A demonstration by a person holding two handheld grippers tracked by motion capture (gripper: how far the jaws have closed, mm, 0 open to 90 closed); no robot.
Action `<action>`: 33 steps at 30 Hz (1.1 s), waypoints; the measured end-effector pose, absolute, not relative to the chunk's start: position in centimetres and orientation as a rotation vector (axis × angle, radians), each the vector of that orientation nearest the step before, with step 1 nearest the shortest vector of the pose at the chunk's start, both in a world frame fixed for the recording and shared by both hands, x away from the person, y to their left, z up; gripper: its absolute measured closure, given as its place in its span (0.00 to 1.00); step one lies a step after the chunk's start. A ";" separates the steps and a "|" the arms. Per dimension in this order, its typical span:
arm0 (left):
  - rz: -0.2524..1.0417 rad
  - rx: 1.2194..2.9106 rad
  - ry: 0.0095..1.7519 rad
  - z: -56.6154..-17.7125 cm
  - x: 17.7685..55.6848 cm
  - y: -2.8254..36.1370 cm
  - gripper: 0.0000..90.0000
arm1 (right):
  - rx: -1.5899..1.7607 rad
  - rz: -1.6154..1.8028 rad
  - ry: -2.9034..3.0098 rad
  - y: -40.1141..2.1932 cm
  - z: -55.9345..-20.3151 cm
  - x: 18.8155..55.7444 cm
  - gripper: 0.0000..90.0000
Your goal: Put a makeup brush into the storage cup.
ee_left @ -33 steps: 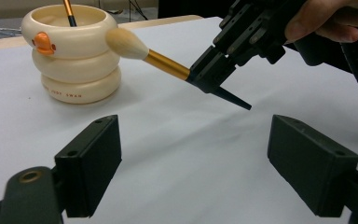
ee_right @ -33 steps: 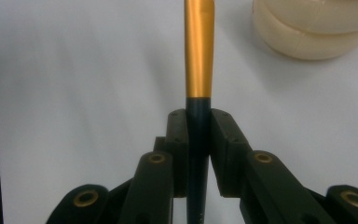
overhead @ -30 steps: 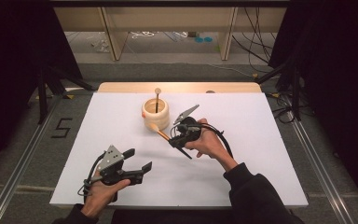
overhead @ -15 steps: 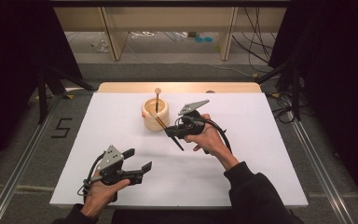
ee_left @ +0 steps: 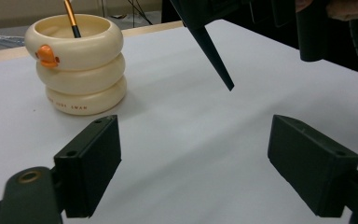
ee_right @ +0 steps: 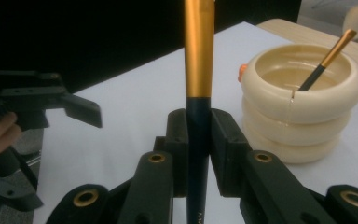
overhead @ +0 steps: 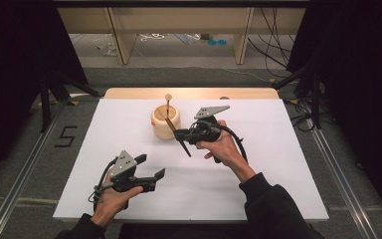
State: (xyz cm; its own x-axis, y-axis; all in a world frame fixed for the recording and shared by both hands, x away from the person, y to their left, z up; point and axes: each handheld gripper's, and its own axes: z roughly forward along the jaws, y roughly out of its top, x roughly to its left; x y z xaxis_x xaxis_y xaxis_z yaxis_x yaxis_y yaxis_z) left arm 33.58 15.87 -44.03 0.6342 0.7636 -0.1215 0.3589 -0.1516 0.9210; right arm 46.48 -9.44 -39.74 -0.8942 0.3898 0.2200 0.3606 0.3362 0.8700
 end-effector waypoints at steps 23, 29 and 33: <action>0.465 1.688 0.872 -43.8 36.2 13.5 0.21 | 0.705 1.776 2.453 -10.5 -39.8 45.0 0.87; 0.459 1.681 0.868 -43.8 36.4 12.7 0.22 | 0.711 1.796 2.446 -10.6 -40.0 44.6 0.87; 0.452 1.689 0.853 -43.9 36.6 12.4 0.26 | 0.722 1.811 2.453 -10.6 -40.1 44.4 0.87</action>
State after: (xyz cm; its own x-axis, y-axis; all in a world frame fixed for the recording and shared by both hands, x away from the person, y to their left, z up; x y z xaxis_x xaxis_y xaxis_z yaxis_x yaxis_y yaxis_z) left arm 36.64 12.41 -43.88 0.6633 0.7365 -0.1324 0.3038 -0.1034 0.9471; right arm 44.44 -10.61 -40.13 -0.8939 0.3653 0.2597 0.3558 0.2258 0.9069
